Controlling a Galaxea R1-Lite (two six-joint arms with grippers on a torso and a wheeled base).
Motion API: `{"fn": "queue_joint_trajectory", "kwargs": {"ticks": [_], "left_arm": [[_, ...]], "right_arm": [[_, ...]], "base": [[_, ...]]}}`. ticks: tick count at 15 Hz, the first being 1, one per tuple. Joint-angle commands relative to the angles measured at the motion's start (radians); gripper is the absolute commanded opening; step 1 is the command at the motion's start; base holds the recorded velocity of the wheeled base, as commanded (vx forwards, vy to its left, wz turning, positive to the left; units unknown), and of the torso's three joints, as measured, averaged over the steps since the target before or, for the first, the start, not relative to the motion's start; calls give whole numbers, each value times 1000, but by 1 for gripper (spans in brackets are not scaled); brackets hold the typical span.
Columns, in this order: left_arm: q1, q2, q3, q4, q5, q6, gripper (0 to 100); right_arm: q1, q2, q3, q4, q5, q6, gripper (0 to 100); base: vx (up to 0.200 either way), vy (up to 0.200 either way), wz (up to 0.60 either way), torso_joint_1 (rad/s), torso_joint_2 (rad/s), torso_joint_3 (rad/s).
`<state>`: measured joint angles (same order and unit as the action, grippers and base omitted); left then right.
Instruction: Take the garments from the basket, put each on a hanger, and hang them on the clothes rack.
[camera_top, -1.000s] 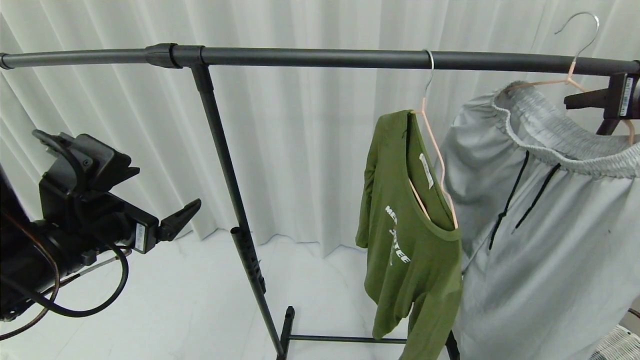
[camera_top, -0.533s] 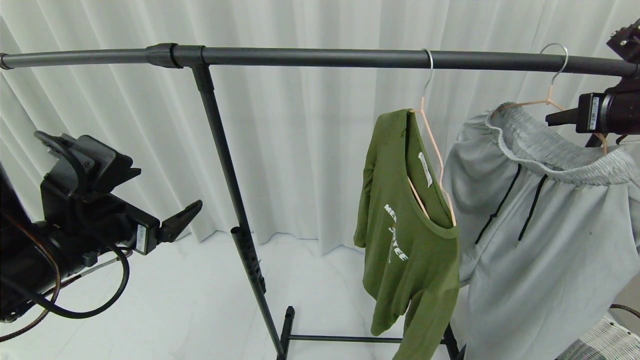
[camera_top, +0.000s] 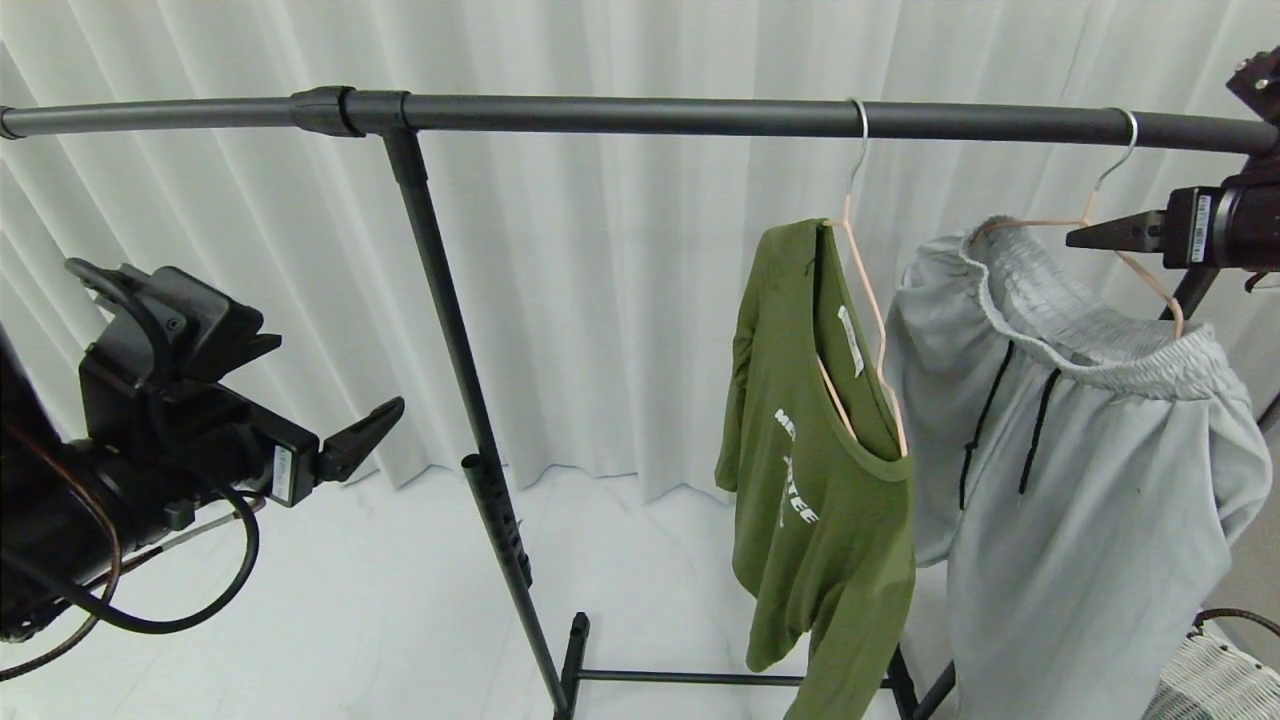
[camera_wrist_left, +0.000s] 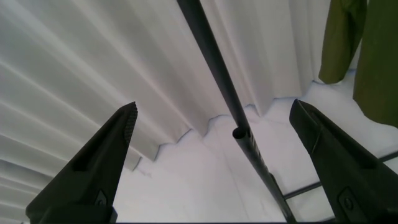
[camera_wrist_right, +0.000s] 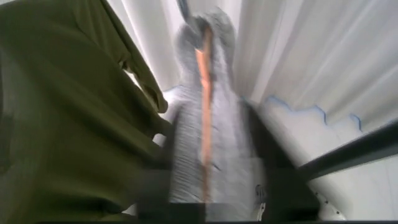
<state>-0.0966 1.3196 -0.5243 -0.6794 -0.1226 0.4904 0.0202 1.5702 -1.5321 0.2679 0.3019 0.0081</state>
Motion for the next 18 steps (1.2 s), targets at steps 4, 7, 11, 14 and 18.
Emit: {"fn": "queue_joint_trajectory", "kwargs": {"ticks": [4, 7, 11, 14, 18], "left_arm": [[37, -26, 9, -5, 0, -3, 100], [90, -97, 41, 6, 4, -7, 100], [121, -307, 53, 297, 89, -127, 100], [121, -548, 52, 646, 129, -243, 100], [123, -750, 151, 762, 219, -359, 100]], "right_arm": [[14, -272, 159, -1, 0, -80, 100], [12, -512, 336, -1, -33, -122, 100], [-2, -862, 670, -27, -118, -160, 100], [-3, -1096, 889, -42, -219, -177, 100], [-2, -1340, 1095, -30, -429, -184, 100]], "base": [[0, 0, 0, 0, 0, 0], [0, 0, 0, 0, 0, 0], [0, 0, 0, 0, 0, 0], [0, 0, 0, 0, 0, 0], [0, 0, 0, 0, 0, 0]]}}
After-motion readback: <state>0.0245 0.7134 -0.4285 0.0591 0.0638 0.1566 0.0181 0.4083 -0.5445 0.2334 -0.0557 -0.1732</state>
